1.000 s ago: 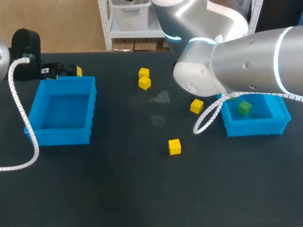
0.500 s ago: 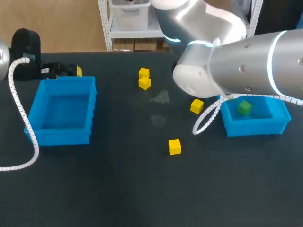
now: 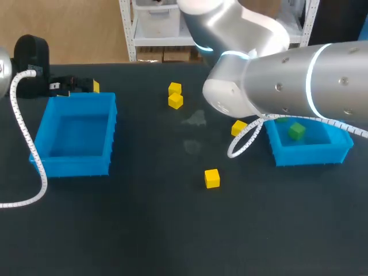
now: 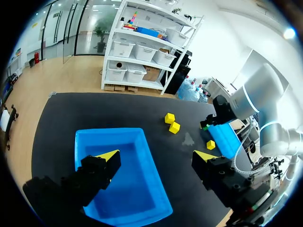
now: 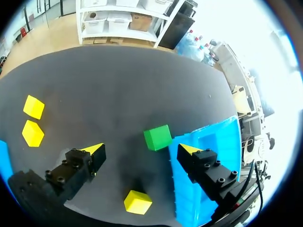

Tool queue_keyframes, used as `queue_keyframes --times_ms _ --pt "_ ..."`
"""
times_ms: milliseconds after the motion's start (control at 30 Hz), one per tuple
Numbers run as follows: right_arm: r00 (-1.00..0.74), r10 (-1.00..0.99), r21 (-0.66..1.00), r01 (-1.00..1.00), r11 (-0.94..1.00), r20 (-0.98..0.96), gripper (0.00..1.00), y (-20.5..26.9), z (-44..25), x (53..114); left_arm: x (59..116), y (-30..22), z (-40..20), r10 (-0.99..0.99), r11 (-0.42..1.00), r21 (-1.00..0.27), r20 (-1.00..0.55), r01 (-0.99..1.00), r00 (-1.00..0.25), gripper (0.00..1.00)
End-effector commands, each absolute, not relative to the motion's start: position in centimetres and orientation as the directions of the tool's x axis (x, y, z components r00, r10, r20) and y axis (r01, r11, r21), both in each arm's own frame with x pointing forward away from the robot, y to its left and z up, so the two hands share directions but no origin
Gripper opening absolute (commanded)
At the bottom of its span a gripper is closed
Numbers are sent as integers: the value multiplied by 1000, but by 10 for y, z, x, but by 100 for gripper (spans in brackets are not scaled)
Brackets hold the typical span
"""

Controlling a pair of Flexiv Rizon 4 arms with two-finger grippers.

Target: Put the green cubes in the right bin and the yellow cubes in the left bin.

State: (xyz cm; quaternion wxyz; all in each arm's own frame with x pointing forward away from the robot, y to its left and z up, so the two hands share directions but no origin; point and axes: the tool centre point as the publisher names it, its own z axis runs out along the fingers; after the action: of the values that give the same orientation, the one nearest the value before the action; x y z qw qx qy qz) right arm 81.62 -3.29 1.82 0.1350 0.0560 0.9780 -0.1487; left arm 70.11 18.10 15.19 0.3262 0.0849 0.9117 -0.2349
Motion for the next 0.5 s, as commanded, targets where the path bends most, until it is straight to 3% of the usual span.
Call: queue_keyframes --times_ms 33,500 --pt "-955 85 -267 164 950 -283 100 -26 17 822 700 184 150 0 869 -379 -640 317 -768 100" --pt "-937 180 -246 258 934 -300 100 -1 18 822 700 184 150 0 869 -379 -640 317 -768 100"
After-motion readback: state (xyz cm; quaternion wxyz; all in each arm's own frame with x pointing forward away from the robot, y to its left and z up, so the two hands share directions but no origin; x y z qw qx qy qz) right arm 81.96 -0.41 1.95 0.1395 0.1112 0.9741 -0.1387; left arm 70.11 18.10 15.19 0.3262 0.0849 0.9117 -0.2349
